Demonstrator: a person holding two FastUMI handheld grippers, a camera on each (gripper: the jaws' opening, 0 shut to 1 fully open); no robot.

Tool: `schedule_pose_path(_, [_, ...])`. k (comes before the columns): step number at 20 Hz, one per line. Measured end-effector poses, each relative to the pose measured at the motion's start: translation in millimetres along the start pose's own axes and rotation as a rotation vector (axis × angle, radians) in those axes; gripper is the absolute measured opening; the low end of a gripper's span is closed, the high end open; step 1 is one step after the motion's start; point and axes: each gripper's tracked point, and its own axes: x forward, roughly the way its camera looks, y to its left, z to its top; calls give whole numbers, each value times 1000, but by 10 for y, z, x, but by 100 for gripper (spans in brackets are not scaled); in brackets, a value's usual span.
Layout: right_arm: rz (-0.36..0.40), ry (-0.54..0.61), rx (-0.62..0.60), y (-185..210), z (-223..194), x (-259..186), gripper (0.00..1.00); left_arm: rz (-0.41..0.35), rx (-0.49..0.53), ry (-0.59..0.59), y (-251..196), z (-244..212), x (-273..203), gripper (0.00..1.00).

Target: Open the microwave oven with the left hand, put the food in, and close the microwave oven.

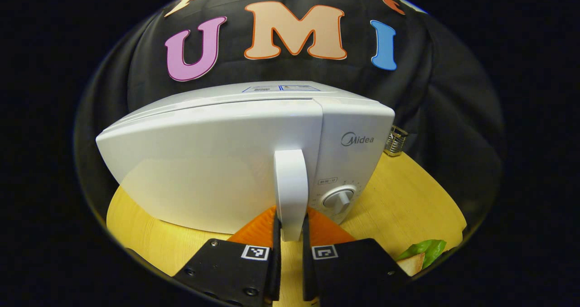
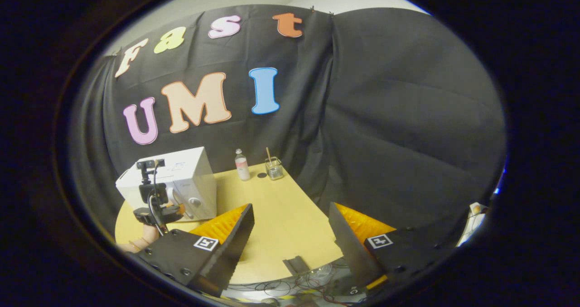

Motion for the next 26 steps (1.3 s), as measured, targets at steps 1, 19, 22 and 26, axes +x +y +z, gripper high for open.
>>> schedule_pose_path(1, [5,-1,-4,18,-6,-28,98,2,0,-4,2,8,1,18])
schedule_pose_path(19, [44,15,35,-125,-160,-287,98,36,-10,-54,118,-377,-769,10])
schedule_pose_path(22, [97,17,22,-55,-172,-219,96,42,-45,-30,226,-558,-1064,12])
schedule_pose_path(26, [176,13,-5,59,-160,-201,96,122,-69,-24,445,-751,-1409,14])
